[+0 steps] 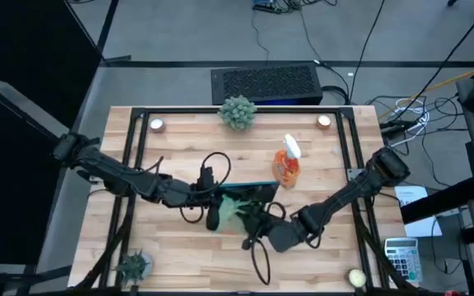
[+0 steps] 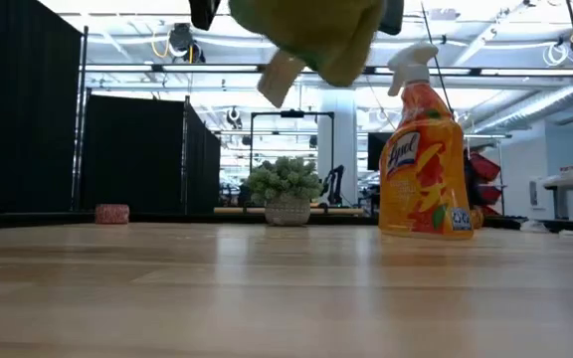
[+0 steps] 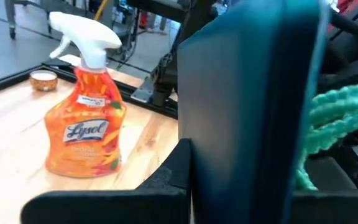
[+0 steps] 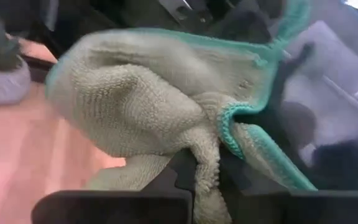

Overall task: Apply microfiber cloth
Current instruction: Wipe the front of the cellphone with a microfiber cloth

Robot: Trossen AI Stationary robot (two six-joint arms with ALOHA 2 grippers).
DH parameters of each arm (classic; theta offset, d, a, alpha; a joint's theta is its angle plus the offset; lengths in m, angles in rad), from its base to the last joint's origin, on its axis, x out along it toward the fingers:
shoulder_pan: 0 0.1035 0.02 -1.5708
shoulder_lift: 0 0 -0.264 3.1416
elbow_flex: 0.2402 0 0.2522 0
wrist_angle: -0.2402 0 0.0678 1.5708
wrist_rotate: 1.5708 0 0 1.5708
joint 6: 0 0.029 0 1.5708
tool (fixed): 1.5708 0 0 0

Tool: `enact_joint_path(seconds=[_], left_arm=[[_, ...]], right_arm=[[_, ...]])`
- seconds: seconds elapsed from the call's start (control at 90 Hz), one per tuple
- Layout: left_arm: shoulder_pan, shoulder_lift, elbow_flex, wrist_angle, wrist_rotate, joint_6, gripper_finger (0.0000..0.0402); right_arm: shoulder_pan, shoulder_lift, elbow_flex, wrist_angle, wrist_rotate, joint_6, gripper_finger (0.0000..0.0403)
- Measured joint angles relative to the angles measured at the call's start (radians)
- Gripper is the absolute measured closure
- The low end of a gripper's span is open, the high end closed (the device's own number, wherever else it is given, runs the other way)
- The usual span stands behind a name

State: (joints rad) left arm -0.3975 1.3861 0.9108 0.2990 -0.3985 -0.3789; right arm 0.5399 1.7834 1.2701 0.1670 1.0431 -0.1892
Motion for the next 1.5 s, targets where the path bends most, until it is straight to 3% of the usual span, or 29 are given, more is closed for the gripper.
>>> enact_joint_path(seconds=[0.222, 0.589, 0.989, 1.111, 1.211, 1.333, 1.5], left_arm=[[-0.001, 0.001, -0.001, -0.017, 0.012, -0.001, 0.0392], [-0.003, 0.002, -0.003, -0.041, 0.003, -0.007, 0.0392], [-0.012, 0.001, -0.002, -0.141, 0.006, -0.007, 0.0392], [-0.011, 0.001, -0.002, -0.156, -0.009, -0.005, 0.0392], [-0.008, 0.001, -0.002, -0.156, -0.02, -0.005, 0.0392], [-0.006, 0.001, -0.002, -0.147, -0.026, -0.004, 0.0392], [-0.005, 0.001, -0.002, -0.149, -0.022, -0.007, 0.0392]], right_arm=[[0.052, -0.045, 0.002, -0.283, 0.111, 0.194, 0.0399], [0.112, -0.08, 0.002, -0.852, 0.135, 0.724, 0.0399], [0.21, -0.114, 0.024, -1.116, 0.006, 1.068, 0.0399], [0.247, -0.129, 0.118, -1.032, 0.008, 0.994, 0.0399], [0.247, -0.131, 0.18, -0.868, 0.055, 0.79, 0.0399], [0.162, -0.115, 0.181, -0.614, 0.069, 0.483, 0.0399], [0.025, -0.073, 0.18, -0.411, 0.033, 0.241, 0.0398]])
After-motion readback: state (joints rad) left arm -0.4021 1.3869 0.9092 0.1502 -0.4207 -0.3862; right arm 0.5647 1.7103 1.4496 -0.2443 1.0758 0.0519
